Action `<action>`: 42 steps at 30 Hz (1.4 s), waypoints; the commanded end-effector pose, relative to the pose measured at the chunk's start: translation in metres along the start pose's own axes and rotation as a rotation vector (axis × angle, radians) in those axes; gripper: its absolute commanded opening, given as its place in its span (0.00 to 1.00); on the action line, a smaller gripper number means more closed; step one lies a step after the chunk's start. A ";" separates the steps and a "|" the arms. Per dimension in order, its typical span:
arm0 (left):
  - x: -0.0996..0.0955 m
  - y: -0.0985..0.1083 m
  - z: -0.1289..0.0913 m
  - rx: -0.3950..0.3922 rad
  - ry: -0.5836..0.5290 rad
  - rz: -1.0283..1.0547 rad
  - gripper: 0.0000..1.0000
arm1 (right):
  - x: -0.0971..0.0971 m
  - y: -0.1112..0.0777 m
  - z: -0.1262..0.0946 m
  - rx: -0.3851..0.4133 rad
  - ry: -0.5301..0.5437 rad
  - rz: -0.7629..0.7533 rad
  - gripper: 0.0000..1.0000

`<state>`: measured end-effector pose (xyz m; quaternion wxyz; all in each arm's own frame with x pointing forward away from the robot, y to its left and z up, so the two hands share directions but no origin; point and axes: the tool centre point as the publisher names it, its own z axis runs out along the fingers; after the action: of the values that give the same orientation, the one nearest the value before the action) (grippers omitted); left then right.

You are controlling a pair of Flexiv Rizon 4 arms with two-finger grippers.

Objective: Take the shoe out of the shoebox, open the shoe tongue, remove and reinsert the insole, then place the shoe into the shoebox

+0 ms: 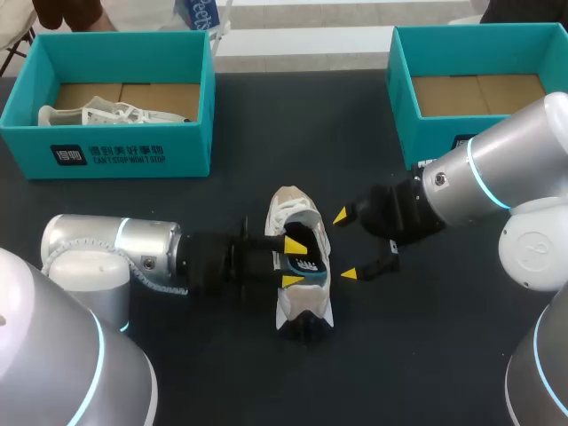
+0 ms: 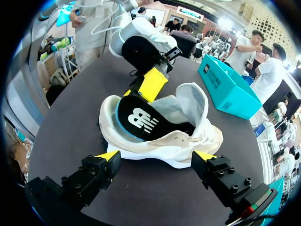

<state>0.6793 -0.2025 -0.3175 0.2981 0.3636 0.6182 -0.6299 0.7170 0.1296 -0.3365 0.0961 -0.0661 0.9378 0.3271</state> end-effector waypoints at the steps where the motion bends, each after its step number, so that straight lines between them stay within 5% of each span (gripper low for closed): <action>1: -0.002 -0.007 -0.002 -0.002 -0.004 0.006 0.42 | 0.001 0.000 0.001 -0.002 -0.002 -0.001 1.00; 11: -0.010 -0.022 -0.005 0.028 -0.022 0.032 0.37 | 0.001 0.000 0.001 -0.002 -0.002 -0.001 1.00; 22: -0.018 -0.033 -0.035 -0.003 -0.035 0.052 0.37 | 0.001 0.000 0.001 -0.002 -0.002 -0.001 1.00; 33: -0.026 -0.029 -0.039 0.022 0.030 0.019 0.43 | 0.001 0.000 0.001 -0.002 -0.002 -0.001 1.00; 42: -0.050 -0.029 -0.046 0.060 0.102 0.025 0.47 | 0.001 0.000 0.001 -0.002 -0.002 -0.001 1.00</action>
<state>0.6791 -0.1614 -0.2654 0.2782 0.3978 0.6071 -0.6291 0.7170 0.1295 -0.3365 0.0961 -0.0661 0.9378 0.3270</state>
